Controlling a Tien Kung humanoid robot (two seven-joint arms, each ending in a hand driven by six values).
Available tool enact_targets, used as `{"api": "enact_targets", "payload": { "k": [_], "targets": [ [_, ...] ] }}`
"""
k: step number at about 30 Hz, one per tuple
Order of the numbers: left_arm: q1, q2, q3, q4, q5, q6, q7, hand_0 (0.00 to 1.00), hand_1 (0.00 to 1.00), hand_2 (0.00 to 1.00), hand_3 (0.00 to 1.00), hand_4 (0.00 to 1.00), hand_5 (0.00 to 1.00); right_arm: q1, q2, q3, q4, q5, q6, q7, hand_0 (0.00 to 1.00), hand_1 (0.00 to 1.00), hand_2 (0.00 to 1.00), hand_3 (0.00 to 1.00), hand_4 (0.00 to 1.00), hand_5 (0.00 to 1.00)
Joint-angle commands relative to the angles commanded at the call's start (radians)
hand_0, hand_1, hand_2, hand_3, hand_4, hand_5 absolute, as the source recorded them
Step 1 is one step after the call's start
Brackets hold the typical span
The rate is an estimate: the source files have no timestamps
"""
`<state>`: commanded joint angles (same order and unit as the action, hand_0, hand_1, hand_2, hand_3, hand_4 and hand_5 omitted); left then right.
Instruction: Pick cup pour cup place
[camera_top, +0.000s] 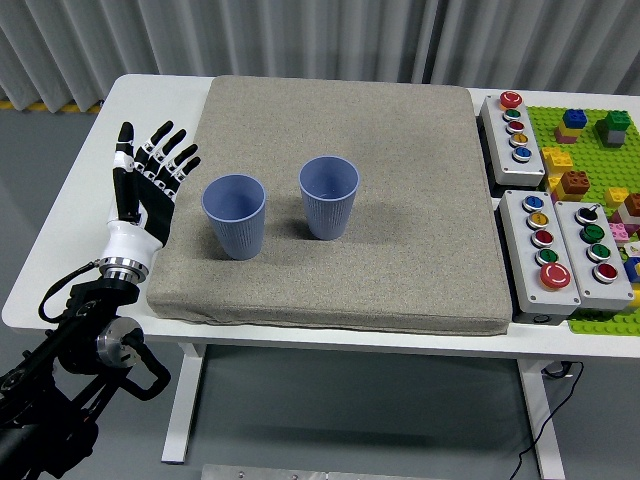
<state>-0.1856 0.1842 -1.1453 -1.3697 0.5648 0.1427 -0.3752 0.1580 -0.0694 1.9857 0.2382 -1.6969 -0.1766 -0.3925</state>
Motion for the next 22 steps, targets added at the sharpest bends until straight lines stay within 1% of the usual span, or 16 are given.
{"api": "enact_targets", "payload": {
  "k": [10, 17, 22],
  "targets": [
    [0.006, 0.001, -0.001, -0.009, 0.016, 0.007, 0.005, 0.79, 0.778, 0.838, 0.834, 0.792, 0.998, -0.004, -0.002, -0.001, 0.0, 0.004, -0.002, 0.001, 0.643, 0.6, 0.508, 0.575, 0.002, 0.002],
    [-0.003, 0.004, -0.003, -0.013, 0.02, 0.008, 0.007, 0.791, 0.779, 0.838, 0.836, 0.792, 0.998, -0.001, -0.003, -0.006, -0.001, 0.018, -0.006, 0.005, 0.643, 0.6, 0.508, 0.575, 0.002, 0.002],
    [0.0, 0.004, 0.0, -0.014, 0.022, 0.008, 0.009, 0.791, 0.778, 0.838, 0.836, 0.791, 0.998, -0.002, -0.002, -0.006, 0.0, 0.014, -0.005, 0.004, 0.643, 0.6, 0.508, 0.575, 0.002, 0.002]
  ]
}}
